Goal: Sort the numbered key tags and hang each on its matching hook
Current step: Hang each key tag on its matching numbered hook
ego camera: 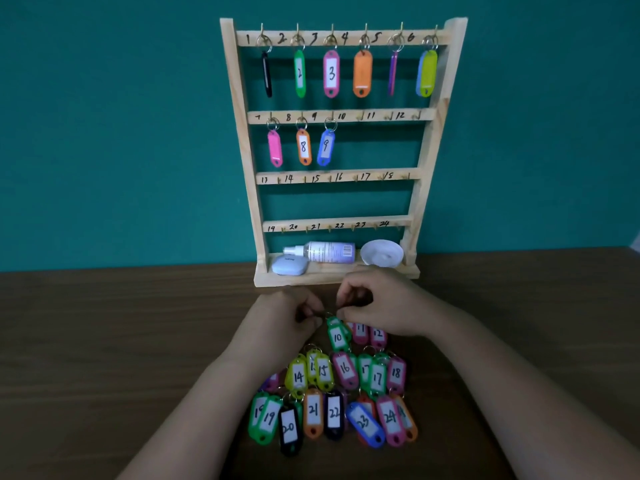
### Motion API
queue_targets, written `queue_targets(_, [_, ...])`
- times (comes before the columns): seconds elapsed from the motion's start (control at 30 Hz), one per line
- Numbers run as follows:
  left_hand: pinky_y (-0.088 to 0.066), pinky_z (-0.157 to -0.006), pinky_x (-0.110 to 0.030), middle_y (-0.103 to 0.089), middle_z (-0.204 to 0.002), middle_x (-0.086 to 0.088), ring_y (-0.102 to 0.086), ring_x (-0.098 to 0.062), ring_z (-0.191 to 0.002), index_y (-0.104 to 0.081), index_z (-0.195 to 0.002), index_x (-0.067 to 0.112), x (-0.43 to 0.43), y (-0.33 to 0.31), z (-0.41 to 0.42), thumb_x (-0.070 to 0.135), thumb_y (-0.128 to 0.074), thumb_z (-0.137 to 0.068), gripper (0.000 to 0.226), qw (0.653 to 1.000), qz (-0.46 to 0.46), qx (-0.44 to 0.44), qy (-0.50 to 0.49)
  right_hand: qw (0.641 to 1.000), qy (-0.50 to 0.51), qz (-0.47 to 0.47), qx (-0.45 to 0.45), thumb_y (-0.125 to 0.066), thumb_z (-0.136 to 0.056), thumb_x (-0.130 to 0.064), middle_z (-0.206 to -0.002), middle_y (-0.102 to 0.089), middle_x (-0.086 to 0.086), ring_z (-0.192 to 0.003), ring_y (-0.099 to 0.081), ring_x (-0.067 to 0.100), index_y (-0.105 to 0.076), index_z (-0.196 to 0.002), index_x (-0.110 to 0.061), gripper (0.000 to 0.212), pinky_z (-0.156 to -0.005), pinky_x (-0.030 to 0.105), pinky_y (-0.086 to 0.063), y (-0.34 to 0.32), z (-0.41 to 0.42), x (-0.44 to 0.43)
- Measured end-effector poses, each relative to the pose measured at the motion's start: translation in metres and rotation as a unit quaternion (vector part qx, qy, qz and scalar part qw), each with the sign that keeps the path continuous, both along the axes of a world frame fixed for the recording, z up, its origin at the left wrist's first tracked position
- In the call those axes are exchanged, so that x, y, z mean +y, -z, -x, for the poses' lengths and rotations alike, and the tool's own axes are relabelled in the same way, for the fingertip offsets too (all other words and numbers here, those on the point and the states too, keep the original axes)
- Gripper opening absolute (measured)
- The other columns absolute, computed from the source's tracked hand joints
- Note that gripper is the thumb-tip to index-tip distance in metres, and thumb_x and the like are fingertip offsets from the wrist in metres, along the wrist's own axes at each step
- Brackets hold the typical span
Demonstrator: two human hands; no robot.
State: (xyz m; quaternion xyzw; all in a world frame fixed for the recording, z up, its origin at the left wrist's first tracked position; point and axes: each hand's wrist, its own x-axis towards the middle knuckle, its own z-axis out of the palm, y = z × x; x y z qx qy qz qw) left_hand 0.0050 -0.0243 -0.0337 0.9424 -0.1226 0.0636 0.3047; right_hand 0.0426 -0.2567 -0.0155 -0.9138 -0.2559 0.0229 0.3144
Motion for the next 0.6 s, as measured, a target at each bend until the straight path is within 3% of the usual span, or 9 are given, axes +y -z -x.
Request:
queue_targets(0.2, [-0.043,-0.070,-0.005,-0.070,-0.093,0.020,-0.061,0.007,-0.088,-0.075,-0.105,0.036,-0.004,0.003,0.000,0.030,-0.076,-0.093,0.014,1.000,-0.005,-0.019,0.004,1.000,-0.016,0.022,0.005,-0.081,-0.090,-0.037,-0.104,-0.063,-0.020,-0.098,-0.060,-0.002,-0.074,-0.095,-0.035,0.008,-0.087,0.028,-0.055,0.007,0.000,0.007])
queue_targets(0.4, [-0.056,-0.079,-0.033,-0.067,-0.095,0.015,-0.063,-0.004,-0.086,-0.073,-0.096,0.034,-0.007,0.001,0.003,0.024,-0.074,-0.093,0.011,0.999,-0.018,-0.045,0.002,0.999,-0.026,0.028,0.000,-0.080,-0.092,-0.037,-0.104,-0.061,-0.018,-0.099,-0.059,0.000,-0.073,-0.090,-0.034,0.008,-0.088,0.030,-0.054,0.010,0.000,0.014])
queue_targets(0.6, [-0.054,-0.077,-0.031,-0.064,-0.094,0.014,-0.062,-0.006,-0.084,-0.071,-0.094,0.032,-0.007,0.002,0.003,0.020,-0.074,-0.091,0.013,0.998,-0.017,-0.055,0.010,0.999,-0.034,0.015,-0.010,-0.079,-0.094,-0.031,-0.100,-0.064,-0.017,-0.096,-0.061,0.000,-0.076,-0.089,-0.032,0.006,-0.086,0.028,-0.054,0.011,0.003,0.018])
